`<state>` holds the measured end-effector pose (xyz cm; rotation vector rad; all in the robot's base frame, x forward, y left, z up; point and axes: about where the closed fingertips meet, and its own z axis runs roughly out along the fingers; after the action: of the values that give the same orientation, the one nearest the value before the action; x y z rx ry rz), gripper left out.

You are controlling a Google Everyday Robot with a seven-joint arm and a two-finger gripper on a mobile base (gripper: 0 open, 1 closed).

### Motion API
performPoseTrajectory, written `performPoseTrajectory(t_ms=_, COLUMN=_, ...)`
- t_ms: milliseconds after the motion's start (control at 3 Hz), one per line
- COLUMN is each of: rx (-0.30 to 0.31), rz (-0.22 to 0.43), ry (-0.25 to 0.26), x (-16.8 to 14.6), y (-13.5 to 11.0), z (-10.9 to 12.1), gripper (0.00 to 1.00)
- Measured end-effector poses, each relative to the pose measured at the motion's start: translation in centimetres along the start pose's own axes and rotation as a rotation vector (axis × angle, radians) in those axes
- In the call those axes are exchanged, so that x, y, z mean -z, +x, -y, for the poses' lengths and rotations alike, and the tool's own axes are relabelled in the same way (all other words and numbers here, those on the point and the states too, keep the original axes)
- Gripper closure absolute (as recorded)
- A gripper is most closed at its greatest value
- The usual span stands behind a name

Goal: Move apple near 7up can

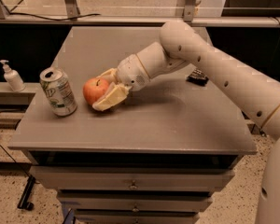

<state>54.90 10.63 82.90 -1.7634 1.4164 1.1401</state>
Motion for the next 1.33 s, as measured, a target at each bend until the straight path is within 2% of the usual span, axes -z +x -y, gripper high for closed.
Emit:
performPoseTrajectory(t_ms=333, rx=0.0, rz=0.0, ry=0.0, x=0.0, y=0.0, z=0.0, gripper=0.12)
performPoseTrajectory(t_ms=667, rx=-0.023, rz=0.004, ry=-0.027, x=-1.3, y=0.6, z=-0.3, gripper=0.0)
performPoseTrajectory(t_ms=1333, rx=-0.023, rz=0.004, ry=-0.027, x=-1.2, y=0.4, z=-0.3, gripper=0.0)
